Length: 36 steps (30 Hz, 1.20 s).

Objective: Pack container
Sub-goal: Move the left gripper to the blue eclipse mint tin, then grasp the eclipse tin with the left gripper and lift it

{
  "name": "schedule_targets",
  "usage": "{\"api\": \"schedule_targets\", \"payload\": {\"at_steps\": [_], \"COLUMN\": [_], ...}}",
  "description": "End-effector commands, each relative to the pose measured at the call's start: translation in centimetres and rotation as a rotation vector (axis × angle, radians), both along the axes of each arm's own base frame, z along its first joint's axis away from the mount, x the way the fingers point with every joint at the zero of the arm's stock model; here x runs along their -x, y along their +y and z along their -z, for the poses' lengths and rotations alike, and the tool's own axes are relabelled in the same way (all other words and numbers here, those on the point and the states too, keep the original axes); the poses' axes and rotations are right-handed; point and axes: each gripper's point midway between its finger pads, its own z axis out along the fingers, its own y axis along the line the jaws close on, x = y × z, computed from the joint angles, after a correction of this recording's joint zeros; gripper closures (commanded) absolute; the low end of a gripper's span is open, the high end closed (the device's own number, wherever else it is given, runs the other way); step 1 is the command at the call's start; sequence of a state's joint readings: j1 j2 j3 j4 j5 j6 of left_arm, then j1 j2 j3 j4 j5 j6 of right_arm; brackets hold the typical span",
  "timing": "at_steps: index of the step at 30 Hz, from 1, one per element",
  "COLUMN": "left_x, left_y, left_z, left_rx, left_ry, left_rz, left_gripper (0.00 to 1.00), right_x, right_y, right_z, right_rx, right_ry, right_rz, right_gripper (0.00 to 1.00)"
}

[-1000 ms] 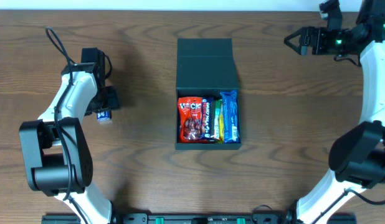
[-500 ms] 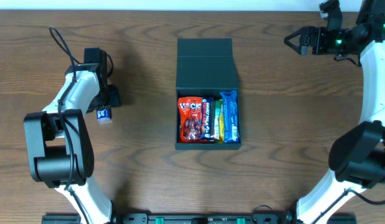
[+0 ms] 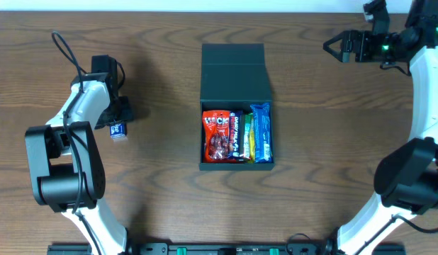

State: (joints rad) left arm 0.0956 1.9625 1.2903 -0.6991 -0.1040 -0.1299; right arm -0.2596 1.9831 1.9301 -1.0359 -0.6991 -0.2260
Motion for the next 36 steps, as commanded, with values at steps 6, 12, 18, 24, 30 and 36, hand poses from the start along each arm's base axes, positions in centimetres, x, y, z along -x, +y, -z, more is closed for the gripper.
{"api": "schedule_targets", "payload": {"at_steps": [6, 12, 18, 24, 30, 36], "left_x": [0.24, 0.26, 0.40, 0.35, 0.37, 0.39], "left_y": [-0.36, -0.36, -0.44, -0.81, -0.81, -0.81], "left_z": [1.02, 1.03, 1.21, 1.26, 1.26, 1.25], "left_rx": [0.029, 0.029, 0.033, 0.055, 0.055, 0.055], "left_ry": [0.024, 0.025, 0.027, 0.025, 0.026, 0.026], "left_rz": [0.003, 0.003, 0.003, 0.005, 0.004, 0.004], "left_gripper": [0.43, 0.43, 0.45, 0.46, 0.55, 0.64], "right_x": [-0.09, -0.09, -0.09, -0.10, -0.09, -0.08], "right_y": [0.36, 0.36, 0.37, 0.36, 0.37, 0.37], "right_z": [-1.06, -1.06, -1.06, -1.06, -1.06, -1.05], "right_rx": [-0.001, -0.001, -0.001, -0.001, -0.002, -0.002], "right_ry": [-0.025, -0.025, -0.025, -0.025, -0.025, -0.024], "right_rz": [-0.009, -0.009, -0.009, -0.009, -0.009, -0.009], "right_gripper": [0.01, 0.01, 0.01, 0.01, 0.01, 0.01]}}
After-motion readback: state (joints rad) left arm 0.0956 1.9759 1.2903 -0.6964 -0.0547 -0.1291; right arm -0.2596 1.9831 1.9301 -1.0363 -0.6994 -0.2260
